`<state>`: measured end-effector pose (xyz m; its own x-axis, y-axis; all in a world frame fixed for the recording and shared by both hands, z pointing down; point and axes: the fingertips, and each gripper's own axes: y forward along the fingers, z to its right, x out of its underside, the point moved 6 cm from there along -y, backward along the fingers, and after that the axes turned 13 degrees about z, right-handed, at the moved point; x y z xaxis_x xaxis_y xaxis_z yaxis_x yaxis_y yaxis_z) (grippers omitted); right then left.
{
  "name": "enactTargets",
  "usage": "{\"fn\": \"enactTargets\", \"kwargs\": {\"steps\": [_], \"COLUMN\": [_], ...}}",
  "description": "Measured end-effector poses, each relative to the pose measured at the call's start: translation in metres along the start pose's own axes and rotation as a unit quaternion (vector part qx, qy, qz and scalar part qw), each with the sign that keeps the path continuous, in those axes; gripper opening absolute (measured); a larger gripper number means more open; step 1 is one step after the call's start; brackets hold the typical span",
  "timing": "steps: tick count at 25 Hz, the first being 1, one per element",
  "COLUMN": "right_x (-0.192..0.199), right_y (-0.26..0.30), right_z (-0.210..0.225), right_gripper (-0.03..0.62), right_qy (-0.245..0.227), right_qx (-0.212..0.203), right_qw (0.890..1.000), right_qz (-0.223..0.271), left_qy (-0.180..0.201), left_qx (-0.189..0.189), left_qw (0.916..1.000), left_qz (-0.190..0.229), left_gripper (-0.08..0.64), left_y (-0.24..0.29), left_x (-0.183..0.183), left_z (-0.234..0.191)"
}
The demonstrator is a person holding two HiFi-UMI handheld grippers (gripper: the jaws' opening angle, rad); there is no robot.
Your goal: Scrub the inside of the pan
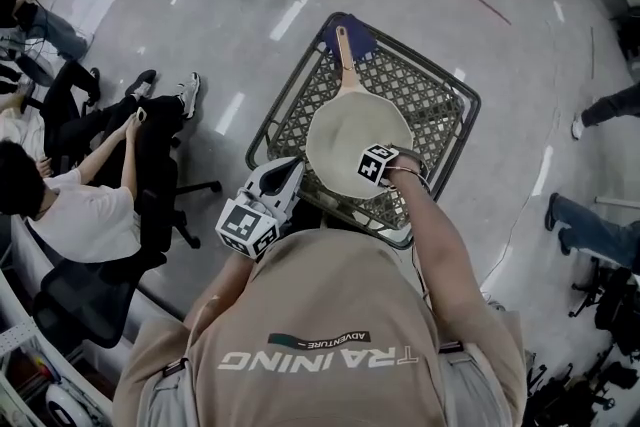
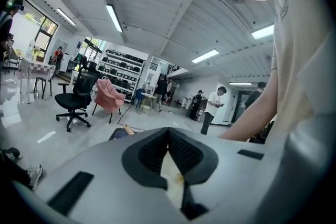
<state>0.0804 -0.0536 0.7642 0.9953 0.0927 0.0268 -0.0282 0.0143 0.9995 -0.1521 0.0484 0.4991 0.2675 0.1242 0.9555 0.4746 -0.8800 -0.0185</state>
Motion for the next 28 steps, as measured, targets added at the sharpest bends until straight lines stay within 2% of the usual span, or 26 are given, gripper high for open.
{"fn": "enactTargets", "kwargs": {"steps": [5, 10, 14, 18, 25, 28], "right_x": [-0.005, -0.006, -0.009, -0.019, -0.03, -0.033], "right_y": [-0.002, -0.013, -0.015, -0.012, -0.013, -0.014], "right_z": [-0.012, -0.019, -0.023, -0.033, -0.044, -0.047], "right_gripper": [0.089, 0.089, 0.089, 0.089, 0.089, 0.089], "right_qy": [0.049, 0.138, 0.164, 0.21, 0.233, 0.261], "right_qx": [-0.037, -0.067, -0.069, -0.111, -0.133, -0.15], "right_qw": [0.998, 0.988, 0.983, 0.969, 0.96, 0.949], "right_qz": [0.02, 0.03, 0.044, 0.072, 0.085, 0.098], "left_qy": [-0.005, -0.001, 0.005, 0.013, 0.011, 0.01], "left_qx": [0.0, 0.002, 0.01, 0.013, 0.012, 0.014], "left_qw": [1.0, 1.0, 0.9999, 0.9998, 0.9998, 0.9998], "left_qz": [0.0, 0.004, 0.006, 0.008, 0.009, 0.008], "left_gripper": [0.018, 0.017, 0.017, 0.018, 0.018, 0.018], "left_y": [-0.007, -0.009, -0.008, -0.008, -0.012, -0.01], "left_x": [0.001, -0.001, -0.007, -0.009, -0.014, -0.017], "left_z": [-0.006, -0.01, -0.011, -0.014, -0.018, -0.019]}}
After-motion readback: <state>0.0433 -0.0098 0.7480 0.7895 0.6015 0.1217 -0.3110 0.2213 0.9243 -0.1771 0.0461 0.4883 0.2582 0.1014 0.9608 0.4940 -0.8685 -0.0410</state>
